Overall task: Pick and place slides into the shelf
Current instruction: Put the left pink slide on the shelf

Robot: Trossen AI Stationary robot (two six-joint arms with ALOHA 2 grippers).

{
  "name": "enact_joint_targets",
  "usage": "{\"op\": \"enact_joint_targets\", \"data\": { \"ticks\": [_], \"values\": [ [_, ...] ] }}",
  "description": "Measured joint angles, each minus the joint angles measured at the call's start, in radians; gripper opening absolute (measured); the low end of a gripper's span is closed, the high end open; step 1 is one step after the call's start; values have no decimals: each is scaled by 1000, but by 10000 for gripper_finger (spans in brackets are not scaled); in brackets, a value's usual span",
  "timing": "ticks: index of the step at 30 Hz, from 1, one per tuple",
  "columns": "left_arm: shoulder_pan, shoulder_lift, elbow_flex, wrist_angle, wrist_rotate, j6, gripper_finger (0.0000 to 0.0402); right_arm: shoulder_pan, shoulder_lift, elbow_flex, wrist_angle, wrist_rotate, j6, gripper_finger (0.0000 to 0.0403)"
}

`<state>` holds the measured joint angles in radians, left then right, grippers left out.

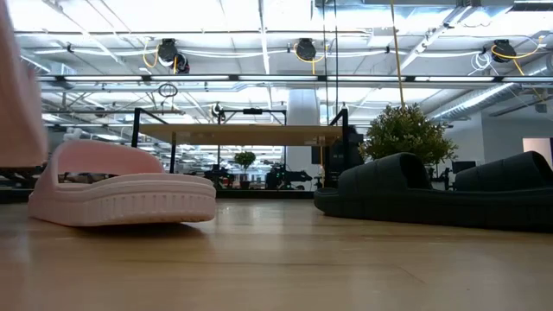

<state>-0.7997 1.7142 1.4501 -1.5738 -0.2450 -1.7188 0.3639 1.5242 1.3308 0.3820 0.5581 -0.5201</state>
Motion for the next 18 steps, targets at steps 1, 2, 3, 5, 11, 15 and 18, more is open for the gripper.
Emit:
{"op": "enact_joint_targets", "data": {
  "ticks": [1, 2, 3, 5, 11, 15, 18],
  "values": [
    [-6, 0, 32, 4, -41, 15, 1, -4, 0, 0, 1, 15, 0, 116],
    [-10, 0, 64, 5, -85, 30, 1, -6, 0, 0, 2, 32, 0, 116],
    [-11, 0, 94, 5, -130, 56, 1, -10, 0, 0, 5, 57, -1, 116],
    [-5, 0, 149, 3, -218, 126, 0, -17, 0, 0, 11, 113, -1, 116],
    [90, 0, 245, 3, -389, 435, 0, -25, 0, 0, 158, 309, -161, 116],
    [188, 1, 285, 1, -437, 662, 0, -24, 0, 0, 387, 360, -358, 116],
    [263, 1, 339, 1, -519, 830, 0, -23, -1, 0, 570, 361, -513, 116]
  ]
}}
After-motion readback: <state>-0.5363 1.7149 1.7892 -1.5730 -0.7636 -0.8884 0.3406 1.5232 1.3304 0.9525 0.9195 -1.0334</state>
